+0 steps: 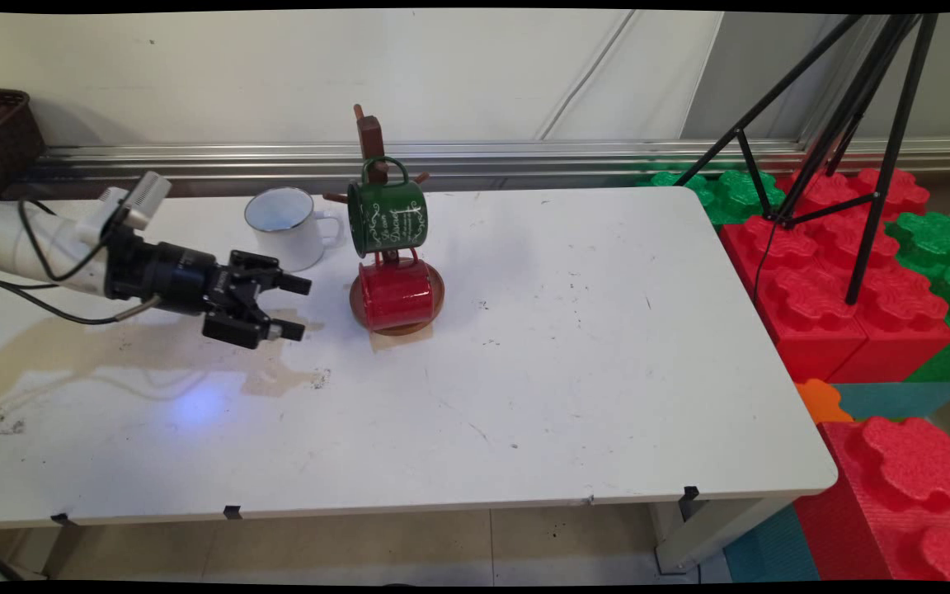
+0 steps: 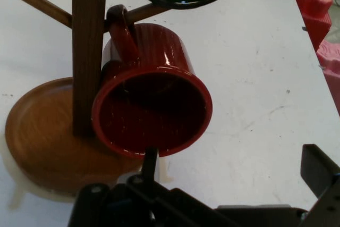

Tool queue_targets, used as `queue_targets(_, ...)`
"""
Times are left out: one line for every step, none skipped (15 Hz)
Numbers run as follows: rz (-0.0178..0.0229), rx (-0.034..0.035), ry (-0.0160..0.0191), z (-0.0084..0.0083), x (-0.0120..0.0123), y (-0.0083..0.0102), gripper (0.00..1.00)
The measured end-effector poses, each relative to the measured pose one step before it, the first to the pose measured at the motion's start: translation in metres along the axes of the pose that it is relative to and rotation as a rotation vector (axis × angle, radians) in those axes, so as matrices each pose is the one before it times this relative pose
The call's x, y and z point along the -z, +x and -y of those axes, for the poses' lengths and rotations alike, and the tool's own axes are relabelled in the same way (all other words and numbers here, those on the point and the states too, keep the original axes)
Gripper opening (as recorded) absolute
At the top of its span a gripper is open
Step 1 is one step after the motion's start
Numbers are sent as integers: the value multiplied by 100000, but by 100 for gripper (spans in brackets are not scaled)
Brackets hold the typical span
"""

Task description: Pick up the red mug from the rack

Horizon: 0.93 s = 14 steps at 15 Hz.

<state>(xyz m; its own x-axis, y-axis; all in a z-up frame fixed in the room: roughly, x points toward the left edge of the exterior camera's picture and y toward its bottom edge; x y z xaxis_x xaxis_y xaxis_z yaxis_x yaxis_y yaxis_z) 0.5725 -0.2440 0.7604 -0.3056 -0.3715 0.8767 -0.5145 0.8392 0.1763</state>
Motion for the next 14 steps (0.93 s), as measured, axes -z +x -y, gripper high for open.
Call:
queue_targets(-402,539,-170,70,-518,-205,100)
queue_targets(-440,514,-212,76,-525,-169,100)
queue_targets(-427,456,-83,76,-442,-128,100)
queue_targets(-260,342,-59,45,-288,-78,100)
queue_targets(-524,589,2,85,-470,-98,100)
queue_targets(-422,468,24,68,-379,-69,100)
queue_targets(-454,539,6,68,-399,-61,100)
queue_targets(-682,687,22,96,-548,-49,100)
queue_targets(-728,708,19,82,-553,-36,100)
queue_targets(-638,623,53,87,-482,-15,100)
queue_targets(-432,364,68,66,-321,4,100)
queue_targets(-610,590,114,88,-486,0,100)
queue_targets(-380,337,68,56,-310,4,100)
queue_targets(-528,639,176,85,-460,-15,100)
